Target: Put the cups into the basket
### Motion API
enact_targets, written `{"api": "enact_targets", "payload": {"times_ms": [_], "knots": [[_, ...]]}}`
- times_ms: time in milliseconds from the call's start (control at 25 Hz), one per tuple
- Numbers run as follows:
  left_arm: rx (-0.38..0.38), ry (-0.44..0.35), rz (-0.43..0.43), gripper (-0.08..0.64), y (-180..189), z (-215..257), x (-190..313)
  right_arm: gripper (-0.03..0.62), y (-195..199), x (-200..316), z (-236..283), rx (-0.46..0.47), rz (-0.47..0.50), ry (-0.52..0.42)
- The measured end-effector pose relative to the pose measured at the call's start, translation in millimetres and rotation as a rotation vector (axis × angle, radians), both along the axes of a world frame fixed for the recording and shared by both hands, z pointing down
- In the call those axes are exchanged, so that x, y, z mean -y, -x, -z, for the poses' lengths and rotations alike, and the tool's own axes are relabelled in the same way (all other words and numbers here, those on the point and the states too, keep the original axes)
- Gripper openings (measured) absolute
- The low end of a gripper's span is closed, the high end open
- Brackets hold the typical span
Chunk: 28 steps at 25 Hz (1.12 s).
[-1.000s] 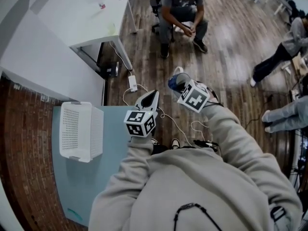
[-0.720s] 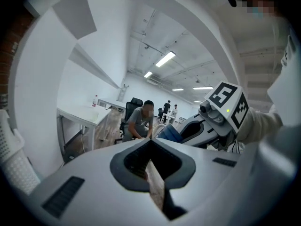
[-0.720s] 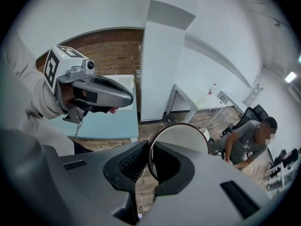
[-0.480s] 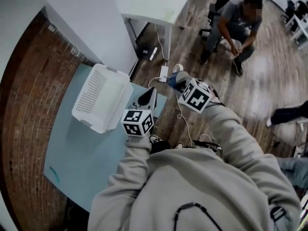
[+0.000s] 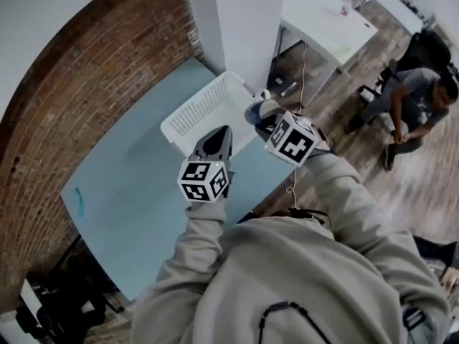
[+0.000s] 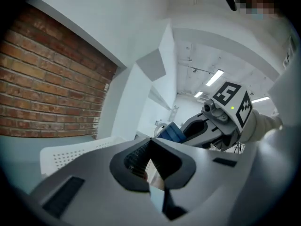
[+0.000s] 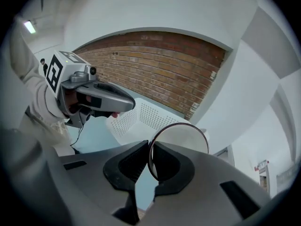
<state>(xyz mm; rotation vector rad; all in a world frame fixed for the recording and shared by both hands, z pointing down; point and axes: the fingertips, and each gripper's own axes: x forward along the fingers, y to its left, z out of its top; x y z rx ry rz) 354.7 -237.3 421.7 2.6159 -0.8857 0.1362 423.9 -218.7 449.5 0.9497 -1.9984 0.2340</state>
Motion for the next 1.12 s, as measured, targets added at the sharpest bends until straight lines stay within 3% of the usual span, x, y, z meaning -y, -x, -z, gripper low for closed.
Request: {"api": "enact_targets", "payload": {"times_ms": [160,480,800,1000,1120], "knots": [[-0.005,0.005,0.090,-0.005,40,-1,24,0.041,41,24,-2,-0.018,0.095,0.016],[0.060,-0.031,0.191,-0.005,89,-2,48,0.041,88,56,-4,-0.041,0.239,0.036],[0.047,-0.020,0.246,-0.005,91,0,63,0.041,94,75,-6,-0.044,0.304,0.051],[0.049,-0.054,0.251,-0.005,88,1,65,0.041,96,82,-14,-0.045,0.336,0.067],[0.046,-0.022,0.279,-0.005,91,-4,70,0.041,100,86,-22,-0.044,0.361,0.080]]}}
